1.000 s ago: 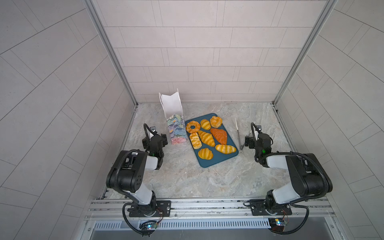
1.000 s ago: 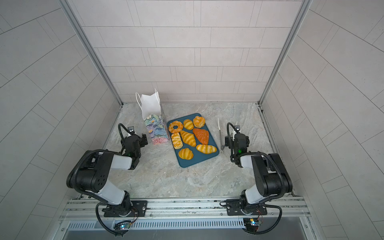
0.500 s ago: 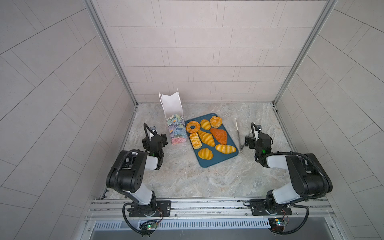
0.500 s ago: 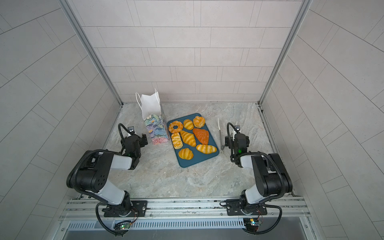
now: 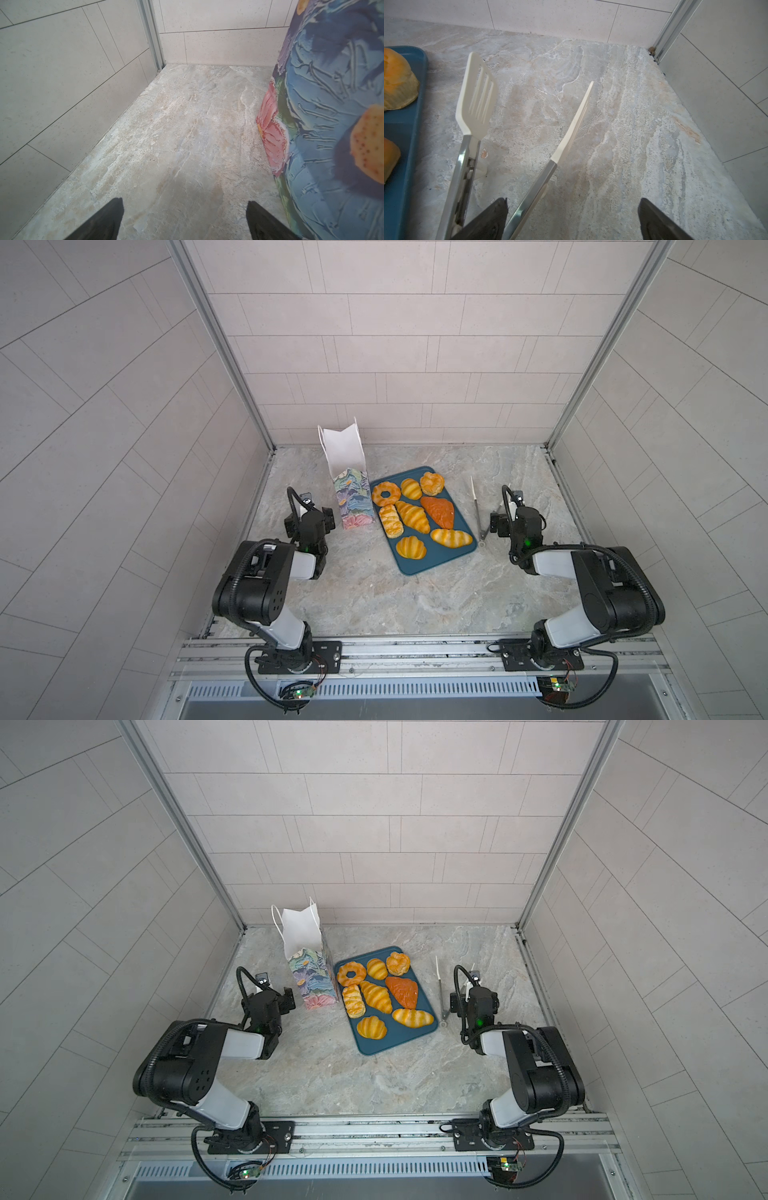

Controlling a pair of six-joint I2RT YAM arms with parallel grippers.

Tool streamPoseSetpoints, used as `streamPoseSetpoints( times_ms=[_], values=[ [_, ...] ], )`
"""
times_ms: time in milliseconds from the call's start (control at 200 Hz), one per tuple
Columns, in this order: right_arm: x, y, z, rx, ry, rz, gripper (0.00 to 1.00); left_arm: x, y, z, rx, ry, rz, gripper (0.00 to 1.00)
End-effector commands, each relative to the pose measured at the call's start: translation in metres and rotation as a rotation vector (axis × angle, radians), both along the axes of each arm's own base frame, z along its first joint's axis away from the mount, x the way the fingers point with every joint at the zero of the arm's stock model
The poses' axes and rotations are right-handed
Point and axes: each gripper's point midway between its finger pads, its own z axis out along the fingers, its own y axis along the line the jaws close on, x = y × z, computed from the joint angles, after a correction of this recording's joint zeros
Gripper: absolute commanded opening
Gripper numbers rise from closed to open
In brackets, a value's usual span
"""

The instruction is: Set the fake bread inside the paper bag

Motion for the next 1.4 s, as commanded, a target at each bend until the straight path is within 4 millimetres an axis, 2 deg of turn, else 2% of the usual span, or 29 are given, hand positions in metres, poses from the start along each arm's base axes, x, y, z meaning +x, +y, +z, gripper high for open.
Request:
streamPoseSetpoints(
  times_ms=[0, 75, 85, 165, 275, 340, 585, 686, 831, 921, 1061, 1396],
  values=[
    [0.005, -0.009, 0.02, -0.014, -0.015, -0.054, 1.0, -0.003, 0.003, 0.012, -0.003, -0.049, 0.01, 1.0],
    [0.001, -0.018, 0.034, 0.015, 0.09, -0.116, 0.99, -0.01, 0.007, 0.026, -0.007, -0.076, 0.033, 1.0],
    [0.006, -0.018, 0.044, 0.021, 0.077, -0.119, 0.98, -0.011, 0.008, 0.029, -0.008, -0.08, 0.035, 1.0],
    [-0.003, -0.018, 0.055, 0.033, 0.134, -0.127, 0.94, -0.025, 0.018, 0.052, -0.015, -0.113, 0.101, 1.0],
    [-0.019, -0.017, 0.064, 0.076, 0.142, -0.147, 0.95, -0.049, 0.034, 0.088, -0.084, -0.133, 0.209, 1.0],
    [-0.028, -0.017, 0.066, 0.107, 0.156, -0.163, 0.95, -0.058, 0.036, 0.109, -0.136, -0.116, 0.21, 1.0],
    [-0.044, -0.01, 0.06, 0.205, 0.231, -0.187, 0.93, -0.07, 0.014, 0.191, -0.266, -0.16, 0.092, 1.0],
    [-0.047, -0.005, 0.057, 0.225, 0.253, -0.175, 0.91, -0.061, -0.01, 0.223, -0.31, -0.122, -0.04, 1.0],
    [-0.049, -0.006, 0.054, 0.242, 0.26, -0.192, 0.89, -0.048, -0.031, 0.251, -0.3, -0.055, -0.079, 1.0],
    [-0.05, -0.005, 0.052, 0.245, 0.275, -0.198, 0.89, -0.04, -0.045, 0.256, -0.297, -0.025, -0.1, 0.98],
    [-0.054, -0.007, 0.049, 0.229, 0.297, -0.203, 0.89, -0.029, -0.066, 0.252, -0.271, 0.05, -0.112, 0.93],
    [-0.059, -0.012, 0.05, 0.21, 0.297, -0.224, 0.88, -0.005, -0.085, 0.23, -0.321, 0.194, -0.079, 0.82]
  ],
)
